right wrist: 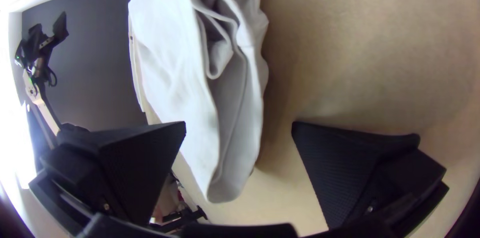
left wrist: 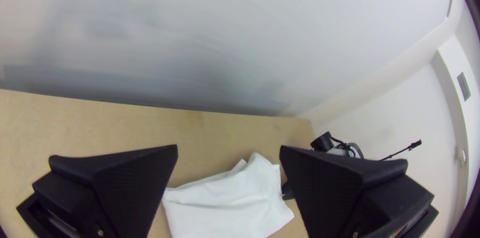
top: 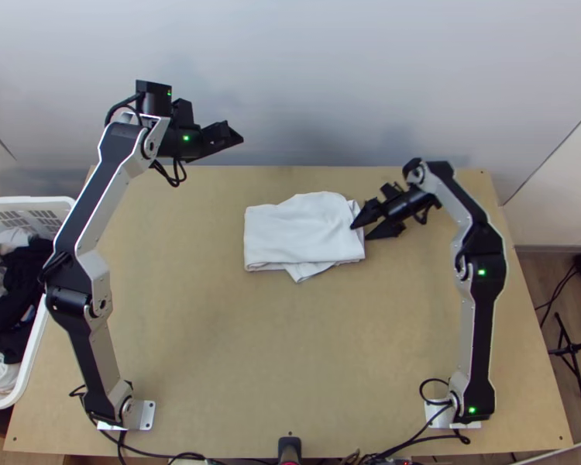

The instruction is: Fold the t-shirt

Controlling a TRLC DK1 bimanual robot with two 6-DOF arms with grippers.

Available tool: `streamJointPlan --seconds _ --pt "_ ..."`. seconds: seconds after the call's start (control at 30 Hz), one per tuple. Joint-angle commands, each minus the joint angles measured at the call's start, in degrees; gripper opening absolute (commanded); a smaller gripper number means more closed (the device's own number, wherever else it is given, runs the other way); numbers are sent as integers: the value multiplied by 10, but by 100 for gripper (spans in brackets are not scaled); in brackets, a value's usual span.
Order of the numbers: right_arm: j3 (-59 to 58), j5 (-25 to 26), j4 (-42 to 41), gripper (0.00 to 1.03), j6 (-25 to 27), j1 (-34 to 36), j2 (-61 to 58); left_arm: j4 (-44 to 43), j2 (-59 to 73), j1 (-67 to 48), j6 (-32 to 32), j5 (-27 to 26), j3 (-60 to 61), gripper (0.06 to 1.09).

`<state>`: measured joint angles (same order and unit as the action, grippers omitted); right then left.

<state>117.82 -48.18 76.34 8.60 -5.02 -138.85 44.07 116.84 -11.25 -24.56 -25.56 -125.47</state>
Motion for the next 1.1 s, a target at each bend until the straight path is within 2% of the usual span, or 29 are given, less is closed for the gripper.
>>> streamJointPlan --seconds 0.0,0.33,0.4,0.43,0.47,0.5,0.53,0.57,0.77,0.83,0.9,1.07 --pt "-16 25 -61 99 -24 -22 -12 0 0 -1 0 2 -2 105" --pt "-29 25 -108 99 -96 -112 9 0 3 -1 -1 3 -8 105" --pt "-37 26 -109 91 -112 -117 19 0 3 0 -1 3 -8 105" --pt "-39 27 -108 82 -116 -117 21 0 2 0 -1 3 -8 105" --pt "-43 27 -108 67 -126 -112 24 0 2 1 -1 3 -8 105" --pt "-46 30 -110 41 -129 -105 30 0 1 2 -1 3 -8 105" --pt "-52 31 -130 3 -140 -95 38 0 1 2 -1 3 -8 105" --pt "-65 31 -145 3 -159 -84 49 0 1 3 0 3 -7 105" --pt "-103 33 -160 3 -177 -20 97 0 1 6 0 3 -7 105" --pt "-124 42 -199 3 -210 7 112 -1 3 6 0 3 -7 105" --pt "-152 62 -259 3 -258 36 131 -3 3 4 0 2 -7 105" --pt "-183 120 -317 3 -300 96 156 -6 3 2 0 2 -10 105"
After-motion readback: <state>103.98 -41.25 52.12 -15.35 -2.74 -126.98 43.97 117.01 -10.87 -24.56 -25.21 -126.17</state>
